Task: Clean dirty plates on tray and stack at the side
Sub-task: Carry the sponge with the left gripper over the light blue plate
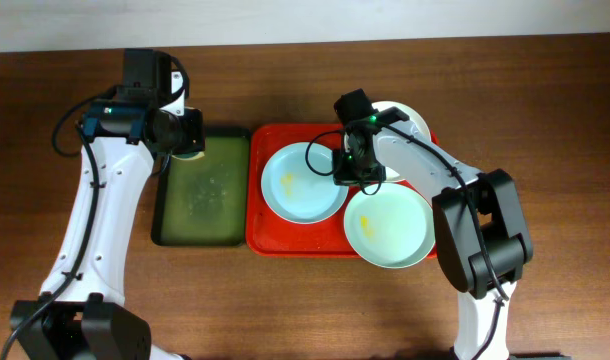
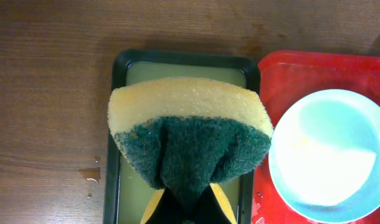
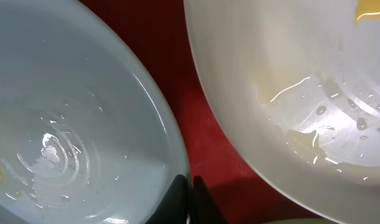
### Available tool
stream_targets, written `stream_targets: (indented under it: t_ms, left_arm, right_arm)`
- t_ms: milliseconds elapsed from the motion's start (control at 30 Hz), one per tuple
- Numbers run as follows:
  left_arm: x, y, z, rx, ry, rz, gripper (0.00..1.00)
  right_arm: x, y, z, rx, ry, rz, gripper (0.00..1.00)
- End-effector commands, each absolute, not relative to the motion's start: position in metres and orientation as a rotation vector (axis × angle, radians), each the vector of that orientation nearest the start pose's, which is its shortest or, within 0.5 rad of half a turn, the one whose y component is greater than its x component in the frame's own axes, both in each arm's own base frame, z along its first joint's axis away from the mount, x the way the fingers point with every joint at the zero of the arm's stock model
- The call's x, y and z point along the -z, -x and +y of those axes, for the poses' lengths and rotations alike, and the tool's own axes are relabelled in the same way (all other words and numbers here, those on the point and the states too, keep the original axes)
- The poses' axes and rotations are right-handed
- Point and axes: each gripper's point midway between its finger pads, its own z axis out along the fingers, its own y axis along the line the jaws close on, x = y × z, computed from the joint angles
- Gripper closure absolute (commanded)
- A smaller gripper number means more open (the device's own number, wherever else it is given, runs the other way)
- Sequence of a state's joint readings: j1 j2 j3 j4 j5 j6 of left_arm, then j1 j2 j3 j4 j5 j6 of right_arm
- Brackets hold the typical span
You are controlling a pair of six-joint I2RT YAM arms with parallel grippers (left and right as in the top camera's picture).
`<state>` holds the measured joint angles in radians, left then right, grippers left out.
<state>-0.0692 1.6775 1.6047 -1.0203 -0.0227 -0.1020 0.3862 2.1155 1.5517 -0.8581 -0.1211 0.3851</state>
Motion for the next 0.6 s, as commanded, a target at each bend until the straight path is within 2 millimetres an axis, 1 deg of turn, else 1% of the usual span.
stream_targets:
  t_ms: [0, 200, 267, 333, 400, 533, 567]
  left_arm:
    - [-0.198, -0.410, -0.026, 0.035, 0.050, 2.667, 1.00]
    - [-0.197, -0.410, -0.026, 0.036, 0.051, 2.668, 1.00]
    - [-0.193, -0.411, -0.026, 0.037, 0.057, 2.680, 1.00]
    - [-0.187, -0.412, -0.026, 0.037, 0.061, 2.696, 1.00]
    - [-0.172, -0.414, -0.033, 0.082, 0.051, 2.735, 1.00]
    - [-0.145, -0.416, -0.033, 0.074, 0.054, 2.807, 1.00]
    - [-0.141, -0.413, -0.033, 0.072, 0.054, 2.829, 1.00]
  right_arm:
    - [-0.008, -0.385, 0.186, -0.272, 0.027, 3.071, 0.96]
    - [-0.009, -0.377, 0.194, -0.359, 0.027, 3.102, 0.96]
    - [-0.009, -0.374, 0.193, -0.355, -0.077, 3.122, 0.96]
    - [-0.009, -0.371, 0.192, -0.347, -0.079, 3.136, 0.96]
    - [-0.008, -0.364, 0.190, -0.342, -0.084, 3.166, 0.96]
    - [-0.010, -0.359, 0.196, -0.404, -0.084, 3.184, 0.96]
    - [-0.010, -0.360, 0.197, -0.405, -0.083, 3.183, 0.91]
